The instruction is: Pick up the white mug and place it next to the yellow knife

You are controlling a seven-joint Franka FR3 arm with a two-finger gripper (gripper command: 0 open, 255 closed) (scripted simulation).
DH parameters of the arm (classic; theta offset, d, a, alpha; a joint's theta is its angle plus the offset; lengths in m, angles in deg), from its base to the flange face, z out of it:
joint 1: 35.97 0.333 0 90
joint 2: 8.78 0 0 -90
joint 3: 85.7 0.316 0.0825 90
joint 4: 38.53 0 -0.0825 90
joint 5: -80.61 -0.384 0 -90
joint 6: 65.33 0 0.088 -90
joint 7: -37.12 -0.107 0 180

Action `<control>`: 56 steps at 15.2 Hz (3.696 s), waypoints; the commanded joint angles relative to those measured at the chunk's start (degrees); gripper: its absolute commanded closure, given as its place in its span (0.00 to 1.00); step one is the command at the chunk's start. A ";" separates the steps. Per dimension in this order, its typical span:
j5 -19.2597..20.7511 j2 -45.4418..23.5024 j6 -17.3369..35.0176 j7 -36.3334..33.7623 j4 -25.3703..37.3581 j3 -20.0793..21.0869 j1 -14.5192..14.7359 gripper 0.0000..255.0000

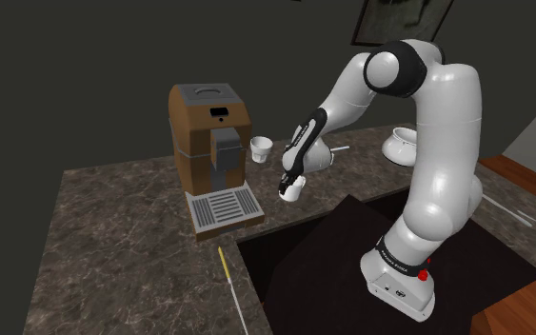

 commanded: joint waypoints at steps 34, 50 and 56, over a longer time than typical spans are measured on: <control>7.30 21.83 -17.85 -6.03 -3.99 -6.69 5.18 1.00; 12.10 30.43 -23.31 -22.55 -6.93 -0.84 11.68 1.00; 13.43 30.19 -23.57 -33.57 -6.54 4.42 16.31 1.00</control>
